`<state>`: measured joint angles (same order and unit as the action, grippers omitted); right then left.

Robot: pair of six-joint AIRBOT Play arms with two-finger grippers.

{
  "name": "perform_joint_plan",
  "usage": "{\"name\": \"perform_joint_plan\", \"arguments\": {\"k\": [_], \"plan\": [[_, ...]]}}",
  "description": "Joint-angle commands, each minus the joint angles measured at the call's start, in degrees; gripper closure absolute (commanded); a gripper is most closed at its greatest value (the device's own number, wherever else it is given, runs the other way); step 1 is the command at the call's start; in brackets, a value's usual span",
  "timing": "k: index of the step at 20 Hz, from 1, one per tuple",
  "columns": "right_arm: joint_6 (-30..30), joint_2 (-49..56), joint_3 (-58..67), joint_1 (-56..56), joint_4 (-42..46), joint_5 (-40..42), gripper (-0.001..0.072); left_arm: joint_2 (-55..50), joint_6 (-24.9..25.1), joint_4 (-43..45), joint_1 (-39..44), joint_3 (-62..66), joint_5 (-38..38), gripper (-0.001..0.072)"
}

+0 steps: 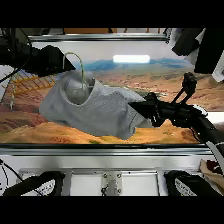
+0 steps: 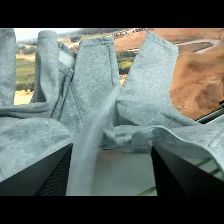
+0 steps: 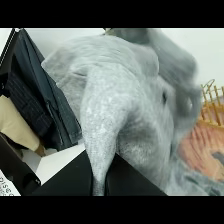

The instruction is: Fold the clothes and pants, and hang the long-sleeved shirts on hangers.

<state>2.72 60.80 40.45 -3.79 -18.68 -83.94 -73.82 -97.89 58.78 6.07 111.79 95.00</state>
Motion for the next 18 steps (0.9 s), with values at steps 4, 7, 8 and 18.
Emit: {"name": "perform_joint_plan", "arguments": {"k": [4,7,8,18], "plan": [[-1.22,-0.02,0.48,-0.24,-0.04,0.17,0.0703,4.72,-0.02,-0.48,-6.21,-2.27,-2.36,0.0206],[-2.32,-0.02,0.48,-0.24,-0.04,0.17,0.0703,6.8,-0.02,-0.48,-9.53,-2.27,-3.45,0.0207],[-2.36,-0.04,0.48,-0.24,-0.09,0.15,0.0703,7.54,0.0,-0.48,-10.58,-2.27,-4.17,0.0207],[-5.84,-1.73,17.2,11.98,-0.68,6.8,0.0704,13.11,2.19,-0.31,-15.56,-2.29,-7.89,0.0693]]}}
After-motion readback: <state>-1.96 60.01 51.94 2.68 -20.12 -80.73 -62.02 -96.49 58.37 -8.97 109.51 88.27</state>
